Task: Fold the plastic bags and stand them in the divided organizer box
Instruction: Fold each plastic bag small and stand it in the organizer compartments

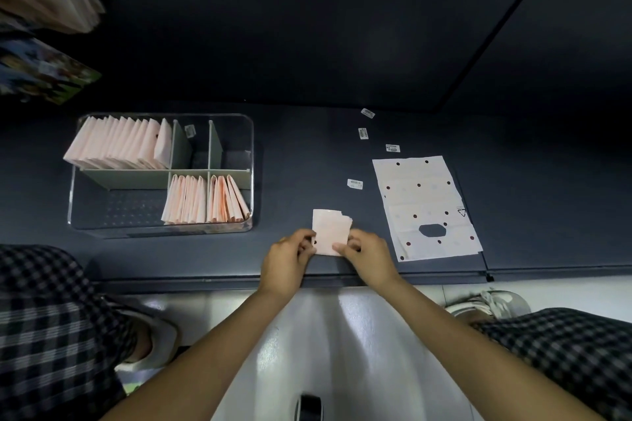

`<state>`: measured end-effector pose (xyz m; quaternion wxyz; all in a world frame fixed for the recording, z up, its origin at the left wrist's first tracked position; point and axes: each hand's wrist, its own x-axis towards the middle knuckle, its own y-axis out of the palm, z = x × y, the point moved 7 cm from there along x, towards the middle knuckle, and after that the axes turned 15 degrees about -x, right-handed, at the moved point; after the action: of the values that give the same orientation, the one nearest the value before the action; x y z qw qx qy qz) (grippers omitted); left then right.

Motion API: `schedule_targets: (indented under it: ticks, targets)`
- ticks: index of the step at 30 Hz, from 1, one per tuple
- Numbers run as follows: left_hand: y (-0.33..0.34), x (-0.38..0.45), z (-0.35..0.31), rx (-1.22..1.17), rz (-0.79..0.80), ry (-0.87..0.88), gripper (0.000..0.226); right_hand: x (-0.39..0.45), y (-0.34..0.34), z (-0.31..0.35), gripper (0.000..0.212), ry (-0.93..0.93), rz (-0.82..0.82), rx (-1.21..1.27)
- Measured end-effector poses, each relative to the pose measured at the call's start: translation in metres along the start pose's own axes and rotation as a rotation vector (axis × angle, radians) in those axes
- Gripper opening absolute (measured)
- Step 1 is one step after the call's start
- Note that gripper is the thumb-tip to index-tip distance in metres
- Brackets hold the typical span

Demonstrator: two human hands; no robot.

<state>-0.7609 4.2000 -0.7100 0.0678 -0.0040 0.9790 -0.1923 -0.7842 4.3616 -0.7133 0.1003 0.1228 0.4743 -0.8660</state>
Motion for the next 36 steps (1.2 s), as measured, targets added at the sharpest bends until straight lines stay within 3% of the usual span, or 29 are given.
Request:
schedule_targets:
  ticks: [3, 6, 8, 10, 12, 16, 22, 25, 28, 32, 36]
  targets:
    - [-0.002, 0.003, 0.005, -0.079, -0.028, -0.075, 0.031, 0.016, 0.000, 0.000, 0.032, 0.103, 0.062, -0.043]
    - [0.000, 0.002, 0.002, -0.085, -0.039, -0.077, 0.033, 0.026, 0.001, -0.002, 0.033, 0.158, 0.144, -0.085]
    - [0.000, -0.002, -0.006, 0.022, -0.062, 0.004, 0.033, 0.029, 0.002, -0.004, 0.032, 0.187, 0.186, -0.088]
    - [0.004, -0.009, -0.020, 0.211, -0.046, 0.205, 0.033, 0.032, 0.003, -0.005, 0.030, 0.200, 0.199, -0.104]
    - [0.019, -0.018, -0.028, 0.352, 0.055, 0.382, 0.041, 0.034, 0.004, -0.005, 0.031, 0.212, 0.211, -0.117]
    - [0.048, -0.031, 0.000, 0.637, 0.382, 0.314, 0.073, 0.036, 0.004, -0.004, 0.030, 0.247, 0.234, -0.087]
    - [0.045, -0.030, 0.011, 0.799, 0.457, 0.304, 0.085, 0.034, 0.004, -0.005, 0.028, 0.308, 0.250, -0.040]
    - [0.045, -0.031, 0.012, 0.849, 0.493, 0.321, 0.087, 0.033, -0.004, 0.004, 0.024, 0.236, 0.140, -0.238]
    - [0.046, -0.031, 0.013, 0.862, 0.509, 0.327, 0.087, 0.031, -0.012, 0.020, 0.041, 0.077, -0.050, -0.377]
    - [0.047, -0.030, 0.016, 0.853, 0.505, 0.326, 0.087, 0.041, -0.007, 0.034, 0.042, -0.097, -0.027, -0.462]
    - [0.046, -0.027, 0.015, 0.756, 0.493, 0.323, 0.080, 0.055, -0.005, 0.035, 0.021, -0.027, -0.003, -0.361]
